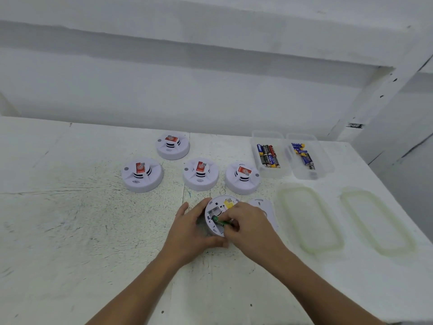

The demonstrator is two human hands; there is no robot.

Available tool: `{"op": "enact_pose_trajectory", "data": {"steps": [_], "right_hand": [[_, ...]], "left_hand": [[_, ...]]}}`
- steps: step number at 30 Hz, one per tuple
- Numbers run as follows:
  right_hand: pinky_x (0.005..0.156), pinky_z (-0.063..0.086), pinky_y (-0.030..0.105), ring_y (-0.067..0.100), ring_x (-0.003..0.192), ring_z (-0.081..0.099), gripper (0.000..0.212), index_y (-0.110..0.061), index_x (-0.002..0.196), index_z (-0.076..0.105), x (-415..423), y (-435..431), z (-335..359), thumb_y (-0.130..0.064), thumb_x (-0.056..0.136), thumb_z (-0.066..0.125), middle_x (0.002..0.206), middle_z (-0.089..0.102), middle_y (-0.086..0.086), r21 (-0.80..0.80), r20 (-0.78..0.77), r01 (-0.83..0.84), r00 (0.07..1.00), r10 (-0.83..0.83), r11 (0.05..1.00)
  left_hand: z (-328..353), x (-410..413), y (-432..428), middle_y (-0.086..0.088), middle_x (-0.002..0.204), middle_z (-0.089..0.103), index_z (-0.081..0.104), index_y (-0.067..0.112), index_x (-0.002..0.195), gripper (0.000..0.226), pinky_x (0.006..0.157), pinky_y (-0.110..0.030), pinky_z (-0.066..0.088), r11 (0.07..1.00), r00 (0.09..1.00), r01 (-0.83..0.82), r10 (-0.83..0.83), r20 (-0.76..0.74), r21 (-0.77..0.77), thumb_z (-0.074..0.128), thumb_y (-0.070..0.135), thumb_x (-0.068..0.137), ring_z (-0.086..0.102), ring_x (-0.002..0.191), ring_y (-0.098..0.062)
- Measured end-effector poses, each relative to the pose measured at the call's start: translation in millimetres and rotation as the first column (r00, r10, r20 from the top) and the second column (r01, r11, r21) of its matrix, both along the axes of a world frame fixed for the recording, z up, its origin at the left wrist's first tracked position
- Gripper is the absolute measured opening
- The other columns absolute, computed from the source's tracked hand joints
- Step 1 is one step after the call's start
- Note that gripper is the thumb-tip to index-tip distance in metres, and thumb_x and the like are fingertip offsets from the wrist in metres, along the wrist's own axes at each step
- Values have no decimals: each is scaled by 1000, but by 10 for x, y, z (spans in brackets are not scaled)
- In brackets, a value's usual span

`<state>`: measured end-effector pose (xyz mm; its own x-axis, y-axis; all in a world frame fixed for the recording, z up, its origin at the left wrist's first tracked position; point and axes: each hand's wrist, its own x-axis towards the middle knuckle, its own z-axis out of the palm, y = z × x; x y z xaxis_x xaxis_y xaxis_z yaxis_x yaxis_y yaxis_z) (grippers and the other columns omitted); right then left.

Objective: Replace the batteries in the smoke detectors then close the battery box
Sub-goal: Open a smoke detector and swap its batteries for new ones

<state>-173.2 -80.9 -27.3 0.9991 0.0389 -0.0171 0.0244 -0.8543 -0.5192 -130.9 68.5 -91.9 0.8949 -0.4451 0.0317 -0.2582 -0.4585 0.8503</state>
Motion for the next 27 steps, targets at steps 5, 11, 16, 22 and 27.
{"op": "enact_pose_trajectory", "data": {"steps": [5, 11, 16, 22, 27], "right_hand": [[61, 42, 22, 13, 66, 51, 14, -13, 90, 72, -16, -31, 20, -16, 84, 61, 71, 60, -2, 32, -20, -51, 998, 52, 998], [69, 49, 22, 10, 73, 60, 17, -21, 99, 73, -13, -145, 21, -18, 86, 63, 86, 72, -6, 128, -84, -150, 983, 162, 980], [77, 50, 28, 8, 80, 60, 22, -23, 107, 72, 44, -255, 53, -15, 87, 64, 93, 71, -7, 110, -135, -195, 969, 209, 975], [81, 40, 8, -18, 88, 47, 24, -23, 113, 69, 94, -289, -1, -17, 91, 61, 127, 59, -19, 126, -150, -259, 949, 277, 957], [86, 41, 15, -12, 92, 47, 27, -30, 116, 68, 139, -325, -76, -20, 92, 61, 113, 67, -12, 125, -169, -242, 950, 261, 962]], "left_hand": [[-42, 101, 118, 43, 116, 54, 39, 55, 129, 83, 120, -29, 5, 999, 997, 50, -49, -59, 12, 83, 51, 59, 36, 124, 17], [-23, 135, 188, 51, 115, 46, 34, 68, 121, 75, 114, -25, 7, 998, 994, 62, -60, -89, 23, 81, 48, 65, 21, 141, -7], [17, 109, 191, 43, 123, 31, 24, 60, 128, 84, 113, -38, 18, 995, 990, 54, -42, -138, 81, 81, 38, 70, 7, 146, -17], [1, 108, 178, 32, 130, 33, 23, 56, 132, 85, 113, -39, 19, 996, 985, 48, -35, -169, 74, 80, 38, 70, 6, 147, -17], [-29, 96, 167, 45, 126, 26, 21, 52, 136, 82, 113, -36, 17, 994, 991, 62, -50, -127, 94, 74, 41, 74, 4, 146, -16]]}}
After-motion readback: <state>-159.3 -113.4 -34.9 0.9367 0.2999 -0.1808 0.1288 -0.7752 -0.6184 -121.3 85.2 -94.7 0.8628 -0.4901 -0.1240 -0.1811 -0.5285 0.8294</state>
